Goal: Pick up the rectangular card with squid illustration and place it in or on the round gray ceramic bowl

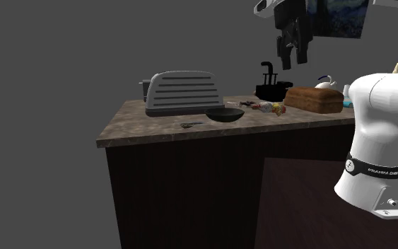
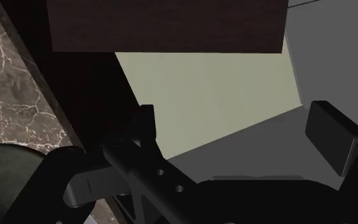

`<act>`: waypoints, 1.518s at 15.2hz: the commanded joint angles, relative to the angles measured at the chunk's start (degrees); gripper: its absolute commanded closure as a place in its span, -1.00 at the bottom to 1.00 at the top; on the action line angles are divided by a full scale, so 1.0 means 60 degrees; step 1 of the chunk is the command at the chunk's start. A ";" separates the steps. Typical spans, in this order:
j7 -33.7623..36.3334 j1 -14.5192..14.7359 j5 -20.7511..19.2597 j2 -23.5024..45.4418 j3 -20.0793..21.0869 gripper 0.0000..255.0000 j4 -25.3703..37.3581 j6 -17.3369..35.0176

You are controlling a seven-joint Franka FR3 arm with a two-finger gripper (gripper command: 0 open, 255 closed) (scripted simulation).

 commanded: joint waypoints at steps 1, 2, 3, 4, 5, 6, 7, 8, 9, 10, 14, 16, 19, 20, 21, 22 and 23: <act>0.0000 0.0000 0.0000 0.0000 0.0000 -1.00 0.0000 0.0000; -0.0090 0.0025 -0.0187 -0.0018 0.0121 -1.00 -0.0284 0.0501; -0.0170 0.0046 -0.0373 -0.0019 0.0240 -1.00 -0.0560 0.1010; -0.0238 0.0061 -0.0562 -0.0001 0.0355 -1.00 -0.0826 0.1528; -0.0296 0.0072 -0.0754 0.0036 0.0468 -1.00 -0.1082 0.2055; -0.0341 0.0077 -0.0951 0.0093 0.0579 -1.00 -0.1327 0.2591; -0.0373 0.0073 -0.1154 0.0171 0.0689 -1.00 -0.1560 0.3136; -0.0391 0.0062 -0.1365 0.0270 0.0796 -1.00 -0.1780 0.3689; -0.0394 0.0039 -0.1588 0.0393 0.0904 -1.00 -0.1986 0.4251; -0.0380 0.0005 -0.1823 0.0539 0.1012 -1.00 -0.2176 0.4820; -0.0114 -0.0310 -0.2952 0.1360 0.1485 -1.00 -0.2754 0.7147; 0.0193 -0.0618 -0.3692 0.1908 0.1779 -1.00 -0.2912 0.8314; 0.0997 -0.1374 -0.5173 0.2869 0.2381 -1.00 -0.2942 0.9983; 0.1393 -0.1721 -0.5809 0.3217 0.2642 -1.00 -0.2885 1.0492; 0.1869 -0.2128 -0.6533 0.3574 0.2946 -1.00 -0.2789 1.0961; 0.2439 -0.2585 -0.7363 0.3940 0.3289 -1.00 -0.2650 1.1379; 0.3112 -0.3078 -0.8308 0.4314 0.3663 -1.00 -0.2462 1.1728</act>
